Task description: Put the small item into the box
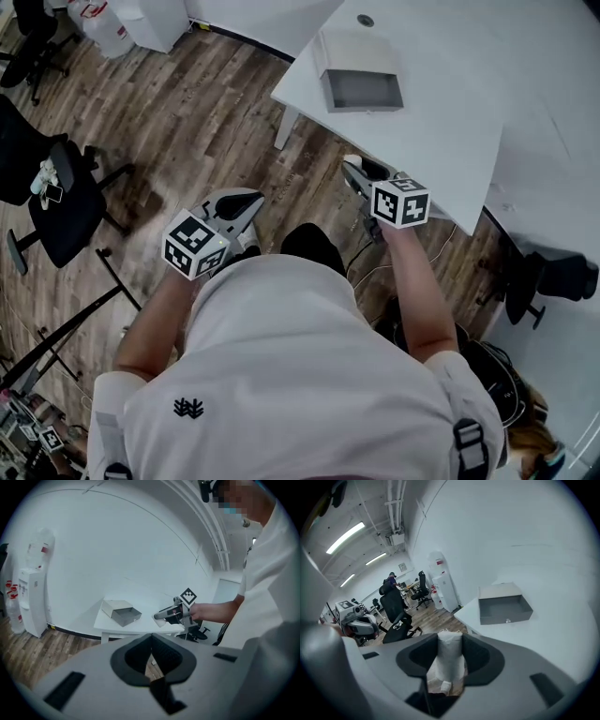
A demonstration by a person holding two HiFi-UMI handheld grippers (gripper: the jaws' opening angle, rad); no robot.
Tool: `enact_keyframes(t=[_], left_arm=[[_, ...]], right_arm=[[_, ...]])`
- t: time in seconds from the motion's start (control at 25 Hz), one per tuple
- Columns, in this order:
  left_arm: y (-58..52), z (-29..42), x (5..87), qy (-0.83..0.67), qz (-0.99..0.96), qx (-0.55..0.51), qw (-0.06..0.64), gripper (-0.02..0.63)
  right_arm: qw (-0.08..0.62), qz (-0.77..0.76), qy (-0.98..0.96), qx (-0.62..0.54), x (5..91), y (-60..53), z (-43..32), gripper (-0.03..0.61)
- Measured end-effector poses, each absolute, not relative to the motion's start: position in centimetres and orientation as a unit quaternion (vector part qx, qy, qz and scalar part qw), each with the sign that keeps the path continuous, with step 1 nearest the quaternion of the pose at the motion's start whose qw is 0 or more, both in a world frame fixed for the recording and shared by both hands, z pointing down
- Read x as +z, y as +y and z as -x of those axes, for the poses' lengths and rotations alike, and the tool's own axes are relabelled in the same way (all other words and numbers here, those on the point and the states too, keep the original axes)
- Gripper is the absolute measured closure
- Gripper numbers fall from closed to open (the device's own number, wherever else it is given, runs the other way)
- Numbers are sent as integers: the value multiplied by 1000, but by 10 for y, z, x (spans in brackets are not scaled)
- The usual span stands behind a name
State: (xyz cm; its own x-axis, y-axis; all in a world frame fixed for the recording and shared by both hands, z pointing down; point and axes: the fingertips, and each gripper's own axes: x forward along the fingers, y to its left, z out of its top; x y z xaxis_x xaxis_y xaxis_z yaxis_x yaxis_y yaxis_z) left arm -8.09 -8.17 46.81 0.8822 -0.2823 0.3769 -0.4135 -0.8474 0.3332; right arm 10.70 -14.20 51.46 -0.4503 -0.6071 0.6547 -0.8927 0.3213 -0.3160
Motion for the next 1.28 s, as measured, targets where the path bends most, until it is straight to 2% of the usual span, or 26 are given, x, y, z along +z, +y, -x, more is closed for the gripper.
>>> enact_keyframes(t=[0.28, 0.76, 1.28], left_arm=[[-126, 79, 467, -218, -940, 150, 217, 606], [-214, 39, 457, -311, -916, 136, 212, 606], [-249, 21, 469, -378, -886, 143, 229, 606]], right_arm=[[219, -475, -781, 341, 528, -219, -126, 414], [287, -404, -803, 330, 580, -339, -162, 414], [377, -321, -805, 327, 648, -379, -163, 414]])
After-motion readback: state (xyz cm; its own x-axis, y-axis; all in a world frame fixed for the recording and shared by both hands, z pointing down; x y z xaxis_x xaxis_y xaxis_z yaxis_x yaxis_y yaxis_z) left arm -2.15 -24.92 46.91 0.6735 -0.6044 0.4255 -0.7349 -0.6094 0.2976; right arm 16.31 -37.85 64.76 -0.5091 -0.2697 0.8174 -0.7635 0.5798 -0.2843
